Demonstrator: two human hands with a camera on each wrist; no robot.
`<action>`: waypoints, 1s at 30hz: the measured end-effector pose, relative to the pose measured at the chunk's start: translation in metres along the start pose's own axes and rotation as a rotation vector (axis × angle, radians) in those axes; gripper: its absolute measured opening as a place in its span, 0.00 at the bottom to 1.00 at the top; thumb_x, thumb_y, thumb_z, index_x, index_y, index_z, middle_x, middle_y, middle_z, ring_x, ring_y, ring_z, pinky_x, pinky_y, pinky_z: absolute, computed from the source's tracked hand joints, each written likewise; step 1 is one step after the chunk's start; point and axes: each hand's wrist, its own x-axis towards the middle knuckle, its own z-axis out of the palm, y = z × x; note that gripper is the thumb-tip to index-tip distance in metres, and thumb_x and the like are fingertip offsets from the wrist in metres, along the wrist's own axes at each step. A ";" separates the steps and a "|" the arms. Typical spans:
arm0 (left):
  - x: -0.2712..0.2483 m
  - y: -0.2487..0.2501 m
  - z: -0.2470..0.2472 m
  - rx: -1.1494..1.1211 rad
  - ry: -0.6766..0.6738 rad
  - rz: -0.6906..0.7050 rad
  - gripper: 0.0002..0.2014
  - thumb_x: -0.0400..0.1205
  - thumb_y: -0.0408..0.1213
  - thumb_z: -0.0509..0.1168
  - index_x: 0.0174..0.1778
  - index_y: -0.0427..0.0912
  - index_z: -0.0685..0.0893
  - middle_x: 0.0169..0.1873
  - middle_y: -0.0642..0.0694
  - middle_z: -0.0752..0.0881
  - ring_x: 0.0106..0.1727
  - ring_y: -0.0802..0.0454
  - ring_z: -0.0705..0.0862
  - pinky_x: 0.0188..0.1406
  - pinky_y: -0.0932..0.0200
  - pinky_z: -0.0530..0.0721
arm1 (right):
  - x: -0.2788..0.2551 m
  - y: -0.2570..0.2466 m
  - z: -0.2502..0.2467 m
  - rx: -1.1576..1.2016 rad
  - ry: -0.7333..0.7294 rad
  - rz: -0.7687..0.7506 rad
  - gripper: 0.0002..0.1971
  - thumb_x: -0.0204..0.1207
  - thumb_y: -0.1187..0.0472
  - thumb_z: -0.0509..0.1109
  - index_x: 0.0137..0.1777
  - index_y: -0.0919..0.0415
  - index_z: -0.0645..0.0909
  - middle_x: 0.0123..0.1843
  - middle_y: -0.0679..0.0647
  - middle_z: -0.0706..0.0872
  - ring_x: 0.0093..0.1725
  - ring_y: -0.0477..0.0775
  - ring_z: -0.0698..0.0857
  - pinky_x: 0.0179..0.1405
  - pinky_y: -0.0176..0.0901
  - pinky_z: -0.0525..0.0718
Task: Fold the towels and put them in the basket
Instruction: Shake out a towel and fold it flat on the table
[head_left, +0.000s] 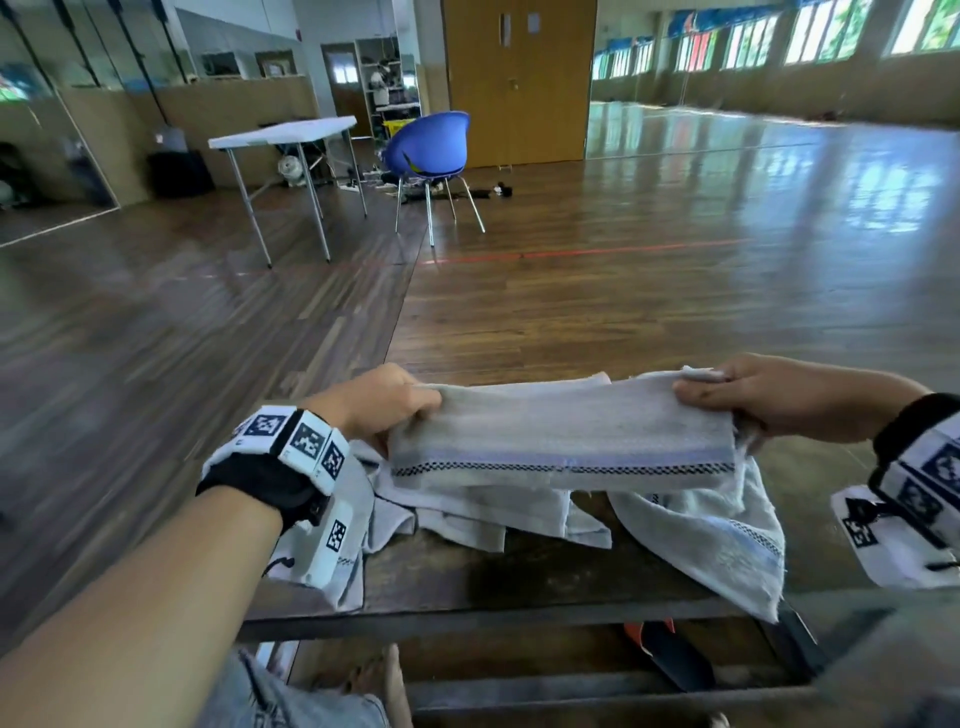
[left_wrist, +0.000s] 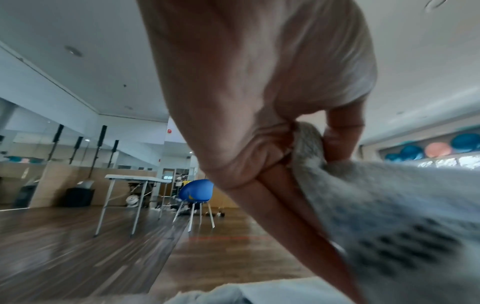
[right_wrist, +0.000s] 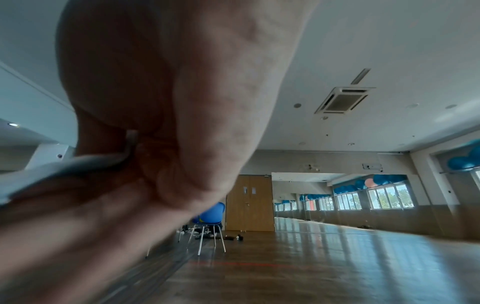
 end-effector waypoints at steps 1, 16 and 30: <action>-0.010 0.004 0.000 -0.017 -0.050 -0.026 0.15 0.79 0.33 0.63 0.25 0.42 0.76 0.17 0.46 0.76 0.18 0.47 0.78 0.23 0.56 0.81 | -0.009 -0.002 0.001 0.009 -0.025 0.005 0.34 0.70 0.28 0.72 0.50 0.63 0.91 0.43 0.70 0.92 0.40 0.68 0.93 0.36 0.49 0.91; 0.055 -0.015 0.020 0.180 0.003 0.081 0.13 0.86 0.46 0.67 0.39 0.43 0.84 0.32 0.48 0.88 0.33 0.52 0.83 0.33 0.60 0.77 | 0.050 0.046 0.027 -0.171 0.519 -0.063 0.14 0.80 0.47 0.72 0.47 0.58 0.88 0.41 0.53 0.84 0.33 0.44 0.84 0.36 0.43 0.81; 0.264 -0.055 0.057 0.411 0.233 -0.036 0.10 0.84 0.39 0.69 0.44 0.34 0.85 0.40 0.40 0.84 0.40 0.46 0.79 0.31 0.57 0.70 | 0.254 0.111 -0.003 -0.535 0.603 0.110 0.07 0.79 0.55 0.73 0.44 0.52 0.78 0.44 0.55 0.86 0.45 0.60 0.81 0.43 0.48 0.75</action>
